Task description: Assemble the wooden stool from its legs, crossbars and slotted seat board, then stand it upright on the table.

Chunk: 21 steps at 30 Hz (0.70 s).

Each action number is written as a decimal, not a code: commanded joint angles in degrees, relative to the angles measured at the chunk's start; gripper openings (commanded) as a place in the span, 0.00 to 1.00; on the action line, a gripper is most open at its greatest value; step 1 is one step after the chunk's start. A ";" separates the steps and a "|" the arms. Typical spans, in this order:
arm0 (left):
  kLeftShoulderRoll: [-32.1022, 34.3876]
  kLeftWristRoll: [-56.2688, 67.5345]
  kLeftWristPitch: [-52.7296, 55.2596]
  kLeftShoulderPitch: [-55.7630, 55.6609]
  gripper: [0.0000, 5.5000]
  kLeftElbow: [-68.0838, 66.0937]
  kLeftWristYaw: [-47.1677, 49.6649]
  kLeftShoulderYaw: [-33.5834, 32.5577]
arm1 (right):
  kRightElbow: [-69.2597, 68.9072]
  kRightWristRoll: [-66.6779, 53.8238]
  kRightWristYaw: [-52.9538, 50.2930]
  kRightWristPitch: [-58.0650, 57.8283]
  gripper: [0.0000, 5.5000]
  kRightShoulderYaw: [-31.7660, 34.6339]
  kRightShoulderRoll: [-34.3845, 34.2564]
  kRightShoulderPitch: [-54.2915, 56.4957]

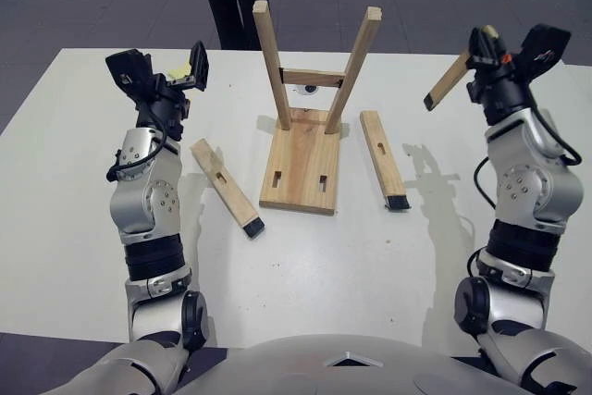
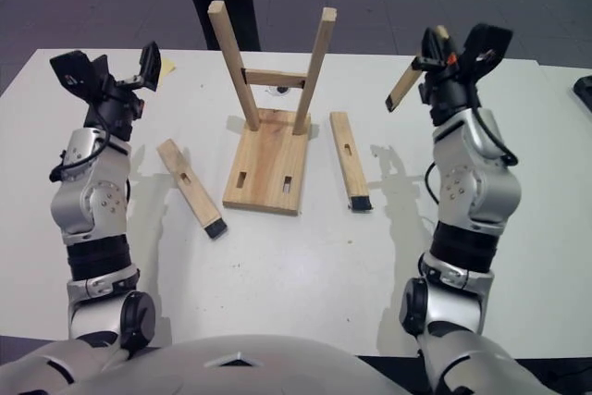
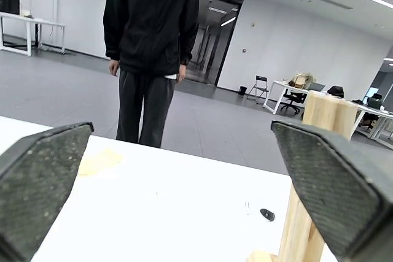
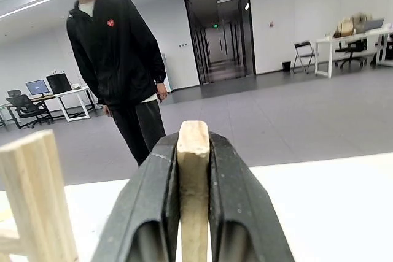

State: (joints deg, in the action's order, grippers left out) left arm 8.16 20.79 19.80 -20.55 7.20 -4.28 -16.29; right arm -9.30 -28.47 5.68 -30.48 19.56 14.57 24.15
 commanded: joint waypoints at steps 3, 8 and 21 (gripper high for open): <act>-2.21 0.20 -0.18 -0.96 0.98 -3.20 3.13 -0.74 | 0.50 -1.83 -1.35 1.52 0.08 -0.48 -6.54 -3.73; -2.37 -0.74 -1.40 -2.92 0.98 -5.74 4.22 -0.55 | 1.54 0.06 -1.27 3.51 0.08 -0.61 -6.92 -6.98; -3.23 -1.35 -2.80 -6.22 0.98 -8.86 4.73 1.23 | 2.79 -0.84 -1.12 6.37 0.08 -1.01 -9.94 -8.60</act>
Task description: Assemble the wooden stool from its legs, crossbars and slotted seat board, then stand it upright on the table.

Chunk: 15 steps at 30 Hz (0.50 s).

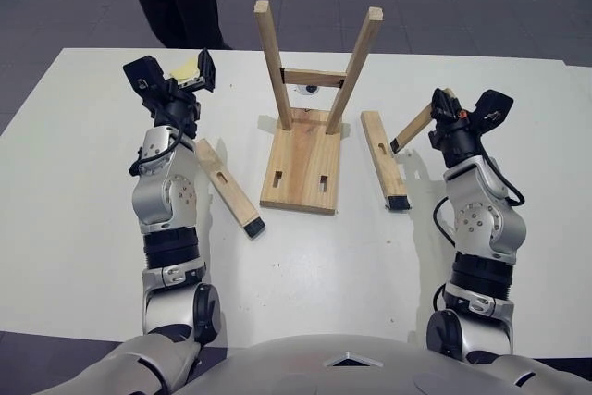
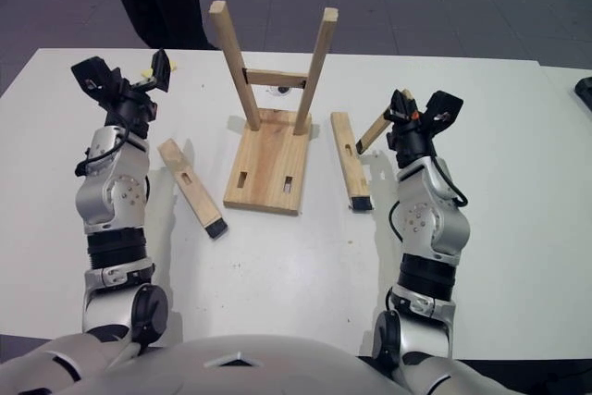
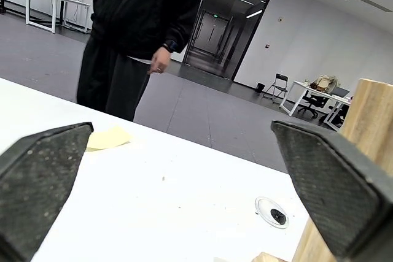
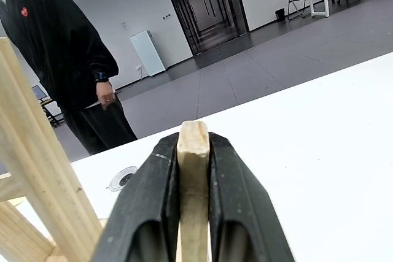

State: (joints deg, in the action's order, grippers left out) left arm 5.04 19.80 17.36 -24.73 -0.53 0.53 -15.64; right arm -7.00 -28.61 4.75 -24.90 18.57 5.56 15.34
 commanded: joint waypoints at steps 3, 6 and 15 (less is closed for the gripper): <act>0.11 -0.42 -0.78 -3.53 0.98 -2.82 -0.65 1.10 | 2.12 -0.38 -0.07 2.57 0.08 0.15 -1.72 0.16; 0.22 -0.68 -1.47 -4.99 0.98 -4.54 -1.40 1.75 | 4.61 0.07 0.30 5.02 0.08 0.37 -2.25 0.16; 1.02 -0.89 -2.55 -7.07 0.98 -7.53 -2.95 2.17 | 7.84 -0.58 0.90 9.52 0.08 0.73 -3.27 0.35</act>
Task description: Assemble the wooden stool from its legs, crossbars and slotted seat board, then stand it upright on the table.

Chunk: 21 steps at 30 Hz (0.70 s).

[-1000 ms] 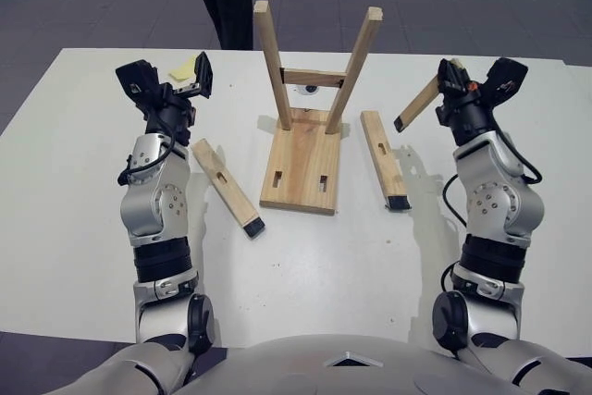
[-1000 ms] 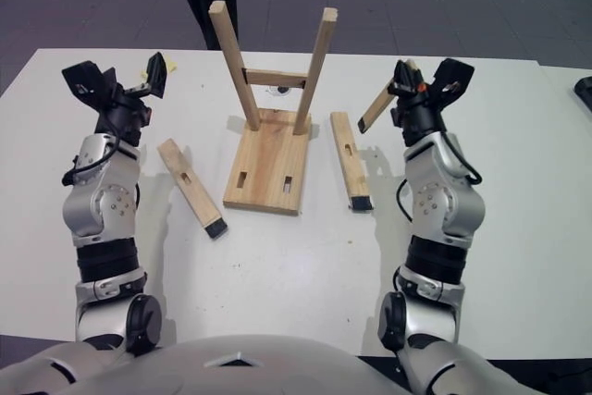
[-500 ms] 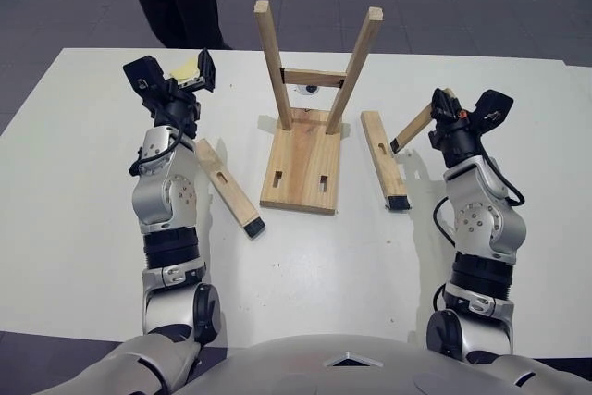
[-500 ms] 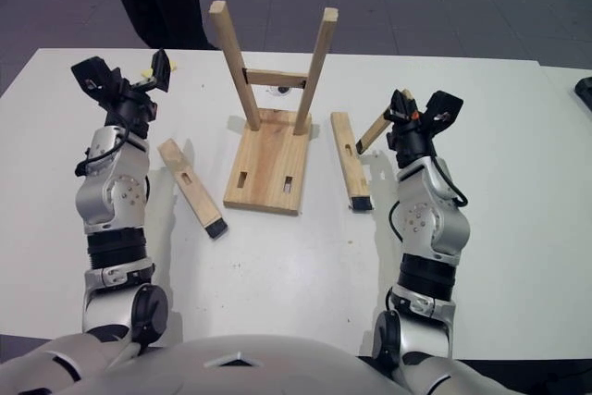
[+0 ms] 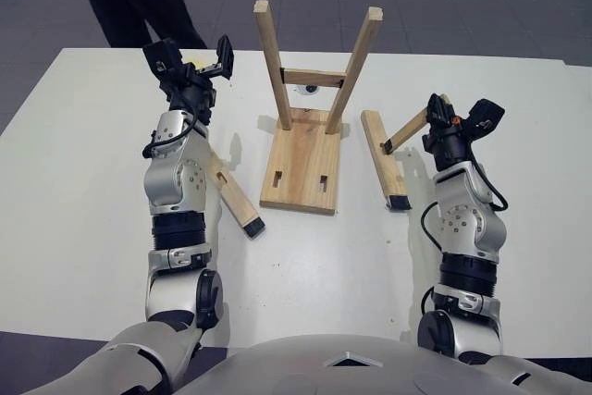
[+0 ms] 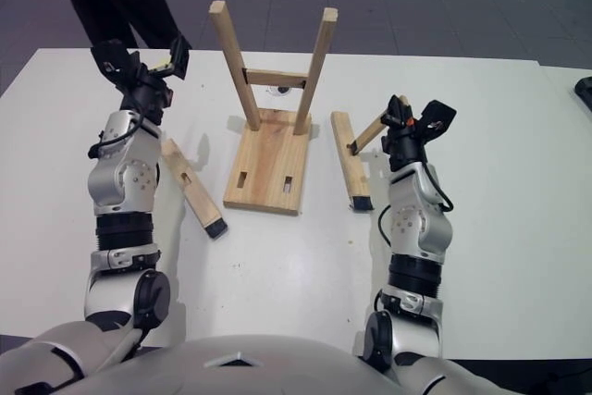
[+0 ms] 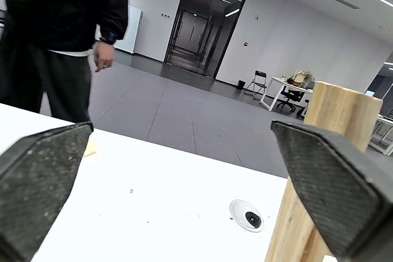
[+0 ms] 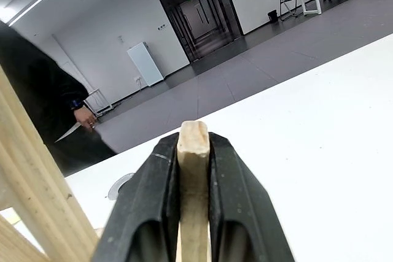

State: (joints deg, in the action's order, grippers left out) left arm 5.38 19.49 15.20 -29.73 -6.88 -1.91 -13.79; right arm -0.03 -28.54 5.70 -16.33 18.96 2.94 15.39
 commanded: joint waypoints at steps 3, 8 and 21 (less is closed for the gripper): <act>0.76 -0.66 -0.30 -2.29 0.98 -1.26 -0.87 0.70 | 0.17 -1.10 -0.07 1.23 0.08 0.25 -0.94 0.07; 0.90 -0.86 -0.20 -2.29 0.98 -1.35 -1.29 1.17 | -1.36 -1.67 -0.27 0.80 0.08 0.21 -1.15 -0.33; 0.95 -1.93 -0.32 -2.77 0.98 -2.03 -2.04 2.31 | -2.33 -2.99 -1.56 -0.25 0.08 0.19 -1.76 -1.65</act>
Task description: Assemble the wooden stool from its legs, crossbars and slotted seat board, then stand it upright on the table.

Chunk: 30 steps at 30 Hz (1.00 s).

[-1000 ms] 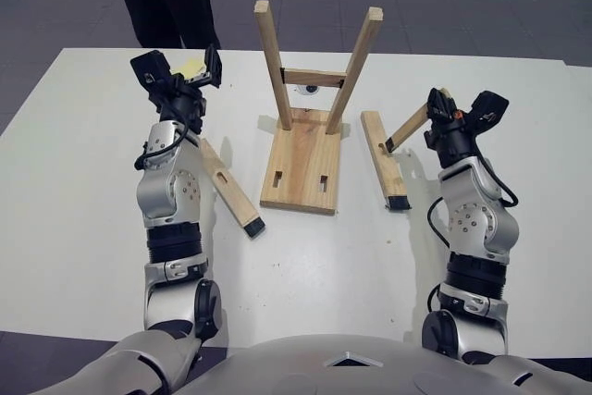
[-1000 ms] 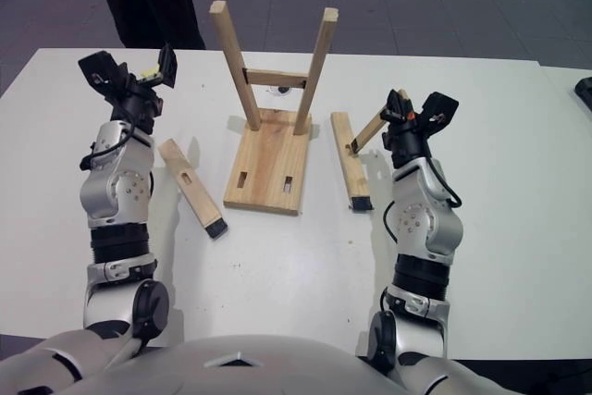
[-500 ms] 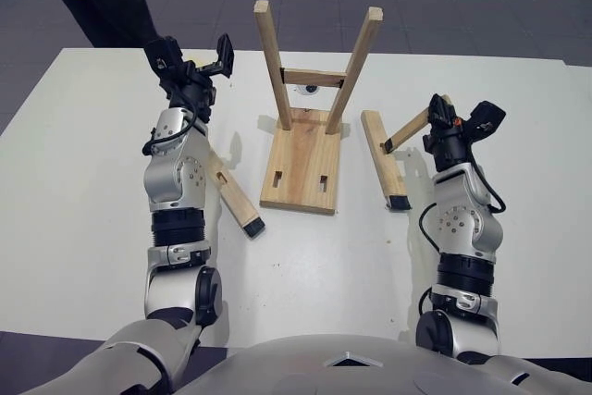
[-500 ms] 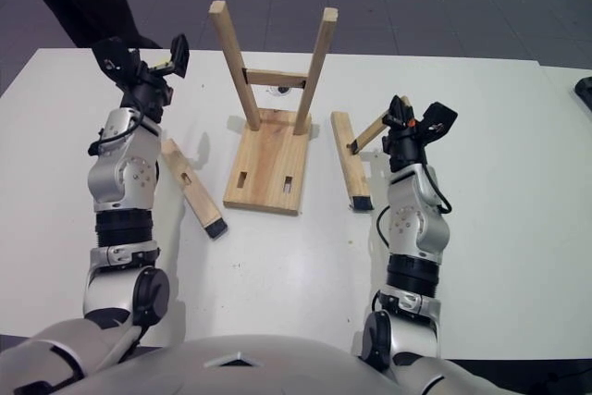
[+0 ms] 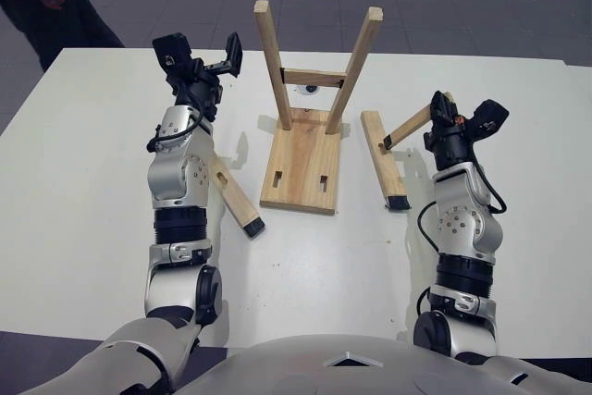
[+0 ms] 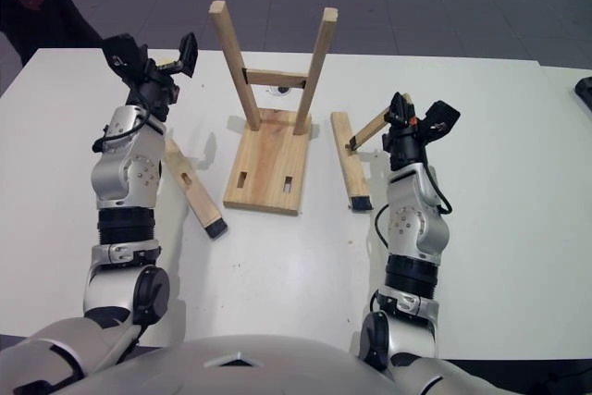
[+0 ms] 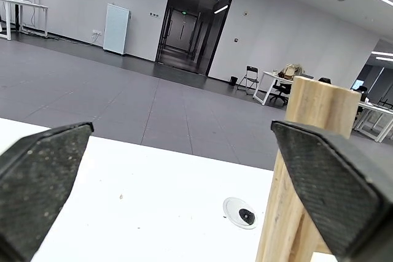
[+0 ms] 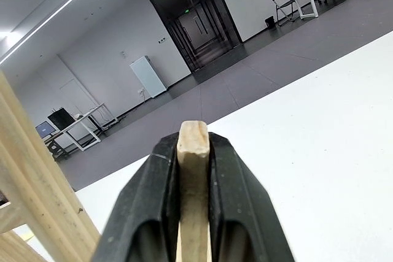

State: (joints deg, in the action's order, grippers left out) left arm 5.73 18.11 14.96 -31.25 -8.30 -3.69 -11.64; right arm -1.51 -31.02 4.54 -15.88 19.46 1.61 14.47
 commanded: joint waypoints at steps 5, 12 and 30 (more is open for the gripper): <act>0.55 -0.78 -0.04 -1.20 0.98 -0.67 -0.54 0.27 | -0.30 -0.70 -0.21 -0.89 0.08 -0.35 -0.67 -1.51; 0.53 -1.05 0.10 -1.63 0.98 -1.20 -1.19 0.49 | -0.95 -0.66 -0.39 -0.06 0.08 -0.94 -1.36 -0.96; 0.02 -2.48 -0.32 -1.43 0.98 -0.49 -1.25 2.19 | 3.99 6.39 -0.66 2.00 0.08 -4.90 0.66 -1.10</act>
State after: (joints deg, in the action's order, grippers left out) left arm 5.54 16.87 14.82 -32.04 -9.75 -5.14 -10.20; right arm 1.16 -26.89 5.05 -12.60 15.51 1.72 14.45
